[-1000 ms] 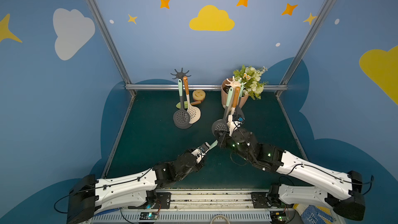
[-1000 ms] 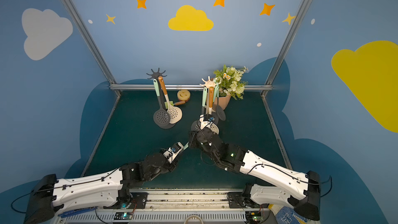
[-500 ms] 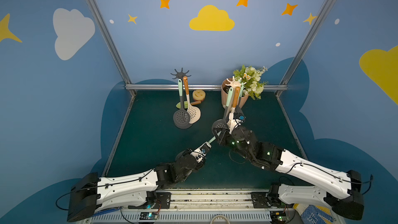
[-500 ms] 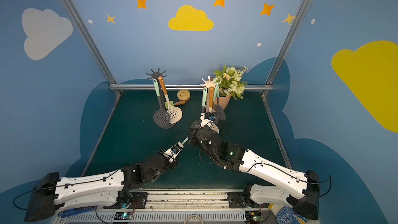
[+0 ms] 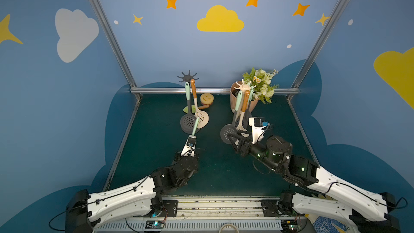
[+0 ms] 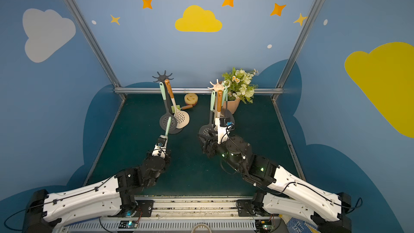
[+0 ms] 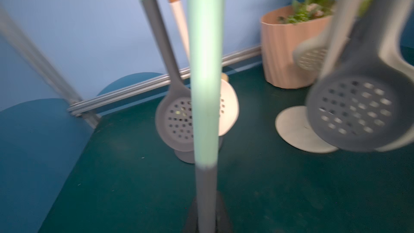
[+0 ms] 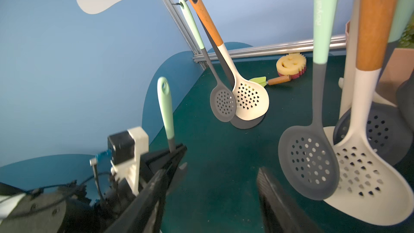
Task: Hang the skimmer on the kitchen utensil rack
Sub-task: Pick up the skimmer from the center of the board, then hang the skimmer on the rack.
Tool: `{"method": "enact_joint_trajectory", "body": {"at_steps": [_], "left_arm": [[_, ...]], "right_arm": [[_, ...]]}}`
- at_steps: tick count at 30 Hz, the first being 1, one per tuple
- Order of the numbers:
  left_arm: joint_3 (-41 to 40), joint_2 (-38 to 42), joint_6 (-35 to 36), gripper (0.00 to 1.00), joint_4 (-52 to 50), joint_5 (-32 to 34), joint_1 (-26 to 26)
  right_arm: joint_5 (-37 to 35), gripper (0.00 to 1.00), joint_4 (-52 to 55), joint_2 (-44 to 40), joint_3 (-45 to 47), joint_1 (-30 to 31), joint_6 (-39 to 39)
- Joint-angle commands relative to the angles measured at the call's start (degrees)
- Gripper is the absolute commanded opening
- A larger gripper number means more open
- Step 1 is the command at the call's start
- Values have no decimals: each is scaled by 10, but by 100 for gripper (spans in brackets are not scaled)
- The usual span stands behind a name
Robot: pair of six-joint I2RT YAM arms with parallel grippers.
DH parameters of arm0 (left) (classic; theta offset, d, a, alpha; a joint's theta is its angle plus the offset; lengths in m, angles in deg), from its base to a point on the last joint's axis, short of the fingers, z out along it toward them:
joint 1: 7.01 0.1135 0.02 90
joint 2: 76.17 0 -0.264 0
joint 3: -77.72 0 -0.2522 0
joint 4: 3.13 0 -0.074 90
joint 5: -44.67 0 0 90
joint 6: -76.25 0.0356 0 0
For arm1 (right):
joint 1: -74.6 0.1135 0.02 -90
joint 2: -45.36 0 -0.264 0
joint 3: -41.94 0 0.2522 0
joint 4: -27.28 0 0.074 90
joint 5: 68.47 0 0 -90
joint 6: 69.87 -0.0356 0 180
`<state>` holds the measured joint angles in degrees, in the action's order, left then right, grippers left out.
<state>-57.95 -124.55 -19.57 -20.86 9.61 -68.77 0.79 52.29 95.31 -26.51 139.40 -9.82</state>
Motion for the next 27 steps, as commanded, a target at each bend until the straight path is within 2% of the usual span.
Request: {"method": "enact_joint_trajectory", "body": {"at_steps": [1,6,10,13,15,23,27], "left_arm": [[49,-11,-119,4,-82,121,30],[123,-87,-217,4,-141,199,62],[210,-170,-364,4,-294,262,82],[268,-221,-396,4,-356,273,101],[279,-232,-382,4,-353,265,115],[197,-173,-124,4,-100,145,181],[199,-182,-55,4,-55,105,205]], "right_arm": [[26,63,29,-9,14,-3,91],[16,63,57,-37,57,-4,118],[22,63,28,-62,93,-13,141],[35,63,32,-54,85,-23,153],[41,63,38,-41,74,-27,158],[87,63,27,5,46,-48,151],[93,63,27,13,40,-56,150]]}}
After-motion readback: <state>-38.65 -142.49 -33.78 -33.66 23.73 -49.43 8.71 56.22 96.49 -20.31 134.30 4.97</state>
